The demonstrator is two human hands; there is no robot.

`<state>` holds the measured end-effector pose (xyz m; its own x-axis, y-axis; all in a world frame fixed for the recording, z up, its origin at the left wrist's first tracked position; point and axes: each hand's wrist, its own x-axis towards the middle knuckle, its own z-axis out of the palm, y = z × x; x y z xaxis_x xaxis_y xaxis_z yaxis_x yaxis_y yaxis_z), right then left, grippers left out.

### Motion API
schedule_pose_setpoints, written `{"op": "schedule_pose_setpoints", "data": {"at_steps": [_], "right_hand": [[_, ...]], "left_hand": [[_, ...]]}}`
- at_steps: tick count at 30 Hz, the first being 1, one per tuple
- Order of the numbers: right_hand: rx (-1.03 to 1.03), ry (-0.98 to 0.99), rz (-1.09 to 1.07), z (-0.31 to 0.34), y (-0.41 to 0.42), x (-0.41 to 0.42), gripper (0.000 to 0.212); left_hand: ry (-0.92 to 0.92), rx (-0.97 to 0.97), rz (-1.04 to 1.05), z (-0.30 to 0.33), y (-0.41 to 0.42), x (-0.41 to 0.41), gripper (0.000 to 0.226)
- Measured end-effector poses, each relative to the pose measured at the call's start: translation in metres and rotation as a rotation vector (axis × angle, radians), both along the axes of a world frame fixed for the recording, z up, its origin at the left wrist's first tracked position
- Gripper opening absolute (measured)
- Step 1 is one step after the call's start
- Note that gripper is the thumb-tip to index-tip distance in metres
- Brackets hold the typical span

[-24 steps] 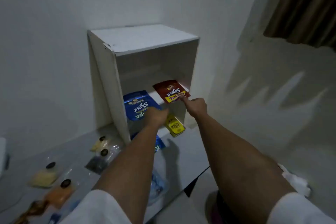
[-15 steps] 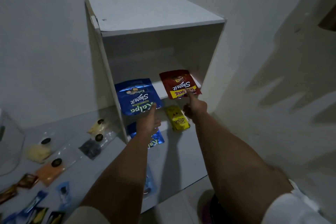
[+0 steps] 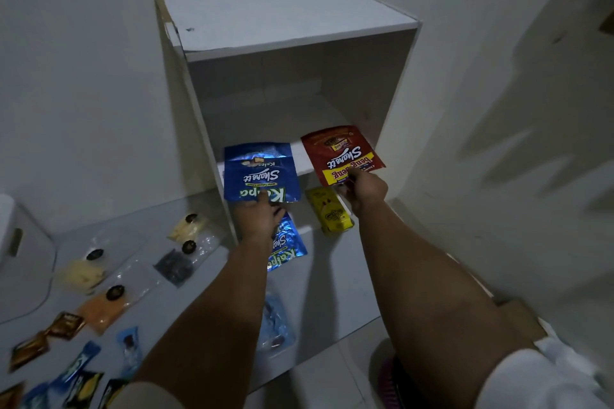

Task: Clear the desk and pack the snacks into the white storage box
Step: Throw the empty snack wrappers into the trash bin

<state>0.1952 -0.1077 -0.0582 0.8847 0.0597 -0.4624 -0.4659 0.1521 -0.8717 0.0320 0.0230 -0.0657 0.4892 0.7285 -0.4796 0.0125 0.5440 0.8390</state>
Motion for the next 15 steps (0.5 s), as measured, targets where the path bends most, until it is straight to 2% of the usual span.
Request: {"op": "schedule_pose_setpoints", "data": {"at_steps": [4, 7, 12, 15], "right_hand": [[0.102, 0.006, -0.138, 0.01, -0.039, -0.054, 0.014], [0.096, -0.025, -0.243, 0.011, -0.083, -0.101, 0.015], [-0.035, -0.037, -0.367, -0.002, -0.176, -0.181, 0.023], [-0.134, 0.034, -0.441, -0.034, -0.243, -0.216, 0.02]], "left_hand": [[0.013, 0.196, -0.048, 0.005, -0.013, -0.028, 0.03], [0.038, 0.346, -0.163, 0.004, -0.028, -0.049, 0.038], [0.102, 0.569, -0.473, -0.008, -0.077, -0.089, 0.047], [0.171, 0.747, -0.715, -0.015, -0.116, -0.121, 0.046]]}}
